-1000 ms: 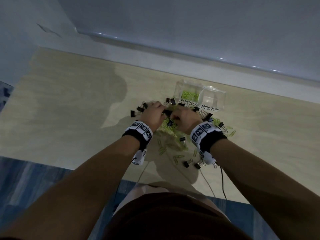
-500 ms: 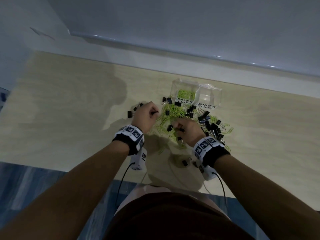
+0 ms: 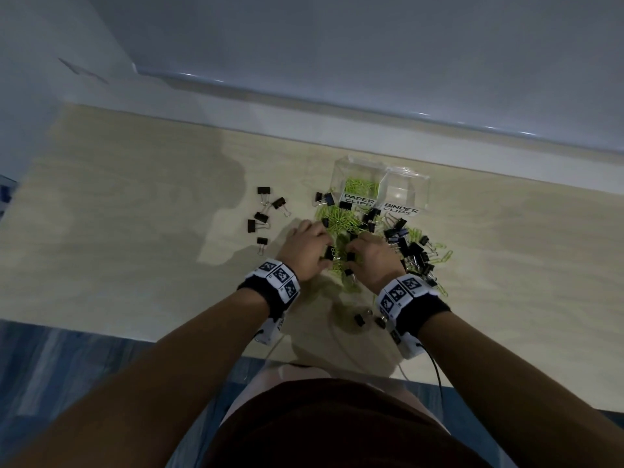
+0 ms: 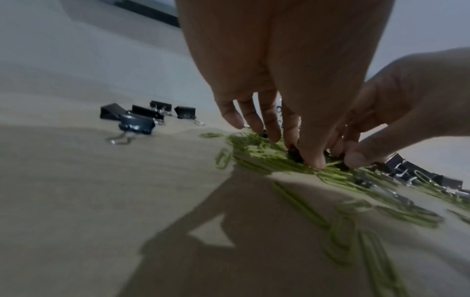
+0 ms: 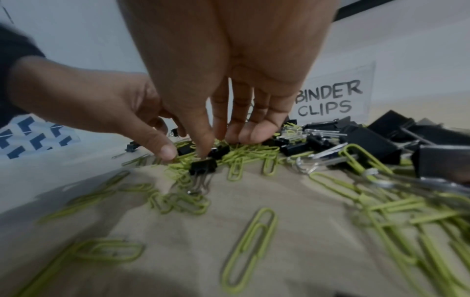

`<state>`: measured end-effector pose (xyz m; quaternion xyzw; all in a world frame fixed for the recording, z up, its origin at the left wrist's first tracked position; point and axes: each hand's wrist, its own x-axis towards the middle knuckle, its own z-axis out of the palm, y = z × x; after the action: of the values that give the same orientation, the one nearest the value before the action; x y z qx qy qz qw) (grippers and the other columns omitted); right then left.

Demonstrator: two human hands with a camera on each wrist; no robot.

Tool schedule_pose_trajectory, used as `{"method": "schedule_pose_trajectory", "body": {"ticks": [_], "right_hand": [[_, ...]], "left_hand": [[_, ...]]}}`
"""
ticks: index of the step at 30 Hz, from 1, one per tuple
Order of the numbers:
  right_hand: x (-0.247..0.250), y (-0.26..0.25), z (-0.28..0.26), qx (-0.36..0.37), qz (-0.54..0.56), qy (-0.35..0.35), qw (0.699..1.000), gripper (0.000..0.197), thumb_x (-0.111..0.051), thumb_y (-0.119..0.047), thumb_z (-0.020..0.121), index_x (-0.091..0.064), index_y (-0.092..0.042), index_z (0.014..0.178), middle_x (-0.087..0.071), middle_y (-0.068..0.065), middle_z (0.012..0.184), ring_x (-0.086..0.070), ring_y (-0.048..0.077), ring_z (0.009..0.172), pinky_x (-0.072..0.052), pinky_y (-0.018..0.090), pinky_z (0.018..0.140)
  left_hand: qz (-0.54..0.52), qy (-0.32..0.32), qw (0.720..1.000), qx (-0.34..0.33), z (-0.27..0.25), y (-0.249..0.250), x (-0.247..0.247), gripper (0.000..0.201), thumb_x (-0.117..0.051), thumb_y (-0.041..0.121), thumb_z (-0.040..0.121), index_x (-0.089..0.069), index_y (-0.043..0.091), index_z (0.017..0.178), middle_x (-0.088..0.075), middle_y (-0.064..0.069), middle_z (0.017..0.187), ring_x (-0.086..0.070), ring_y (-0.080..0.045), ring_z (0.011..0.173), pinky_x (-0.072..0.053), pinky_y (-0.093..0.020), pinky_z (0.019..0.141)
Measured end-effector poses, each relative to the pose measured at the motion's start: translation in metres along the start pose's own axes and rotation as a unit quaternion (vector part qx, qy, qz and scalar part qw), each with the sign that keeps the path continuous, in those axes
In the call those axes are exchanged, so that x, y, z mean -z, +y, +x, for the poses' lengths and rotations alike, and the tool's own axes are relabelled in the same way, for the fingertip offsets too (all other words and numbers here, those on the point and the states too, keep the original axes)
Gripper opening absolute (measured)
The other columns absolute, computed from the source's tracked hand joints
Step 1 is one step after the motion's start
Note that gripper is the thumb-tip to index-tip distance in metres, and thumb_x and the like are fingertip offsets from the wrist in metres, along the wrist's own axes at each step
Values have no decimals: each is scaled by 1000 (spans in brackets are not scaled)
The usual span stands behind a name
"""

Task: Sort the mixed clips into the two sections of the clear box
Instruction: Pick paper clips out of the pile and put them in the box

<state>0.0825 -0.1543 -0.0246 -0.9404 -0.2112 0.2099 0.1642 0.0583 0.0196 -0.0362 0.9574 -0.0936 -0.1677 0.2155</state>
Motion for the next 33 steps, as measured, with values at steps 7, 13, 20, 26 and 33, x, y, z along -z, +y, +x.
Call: {"method": "schedule_pose_trajectory", "body": {"ticks": [7, 13, 20, 26, 33], "right_hand": [[-3, 1, -7, 8, 24, 11, 1000, 13, -66, -8, 77, -61, -8, 90, -55, 9, 98, -55, 29, 86, -50, 37, 69], [17, -1, -4, 18, -4, 24, 1000, 28, -49, 13, 73, -58, -8, 90, -48, 6, 99, -53, 26, 78, -42, 31, 60], [43, -33, 47, 43, 16, 56, 997, 20, -50, 8, 82, -61, -5, 92, -52, 10, 102, -56, 29, 82, -50, 37, 70], [34, -39, 59, 110, -12, -6, 994, 44, -51, 12, 77, -61, -10, 114, -55, 9, 119, -56, 31, 105, -51, 38, 84], [6, -46, 39, 161, -107, -143, 971, 76, -55, 6, 75, -29, -14, 144, -28, 6, 150, -30, 24, 136, -38, 35, 107]], "left_hand": [[-22, 10, 1000, -19, -3, 5, 1, 31, -71, 24, 76, -54, 13, 100, -53, -5, 112, -43, -24, 109, -40, -37, 91], [-26, 50, 998, -23, -24, -17, 23, 23, -57, 3, 80, -50, 7, 102, -56, -10, 104, -51, -24, 93, -40, -28, 76], [-62, 174, 976, 112, -20, -60, 50, 24, -67, 19, 80, -49, 9, 92, -57, -10, 94, -53, -25, 86, -39, -31, 67], [-38, 145, 983, 109, -19, -55, 32, 38, -66, 21, 80, -56, 5, 113, -50, -16, 116, -45, -34, 108, -44, -46, 90], [-20, 18, 998, 49, -27, -35, 5, 66, -62, 38, 84, -38, 3, 135, -37, -14, 131, -35, -30, 118, -39, -43, 100]]}}
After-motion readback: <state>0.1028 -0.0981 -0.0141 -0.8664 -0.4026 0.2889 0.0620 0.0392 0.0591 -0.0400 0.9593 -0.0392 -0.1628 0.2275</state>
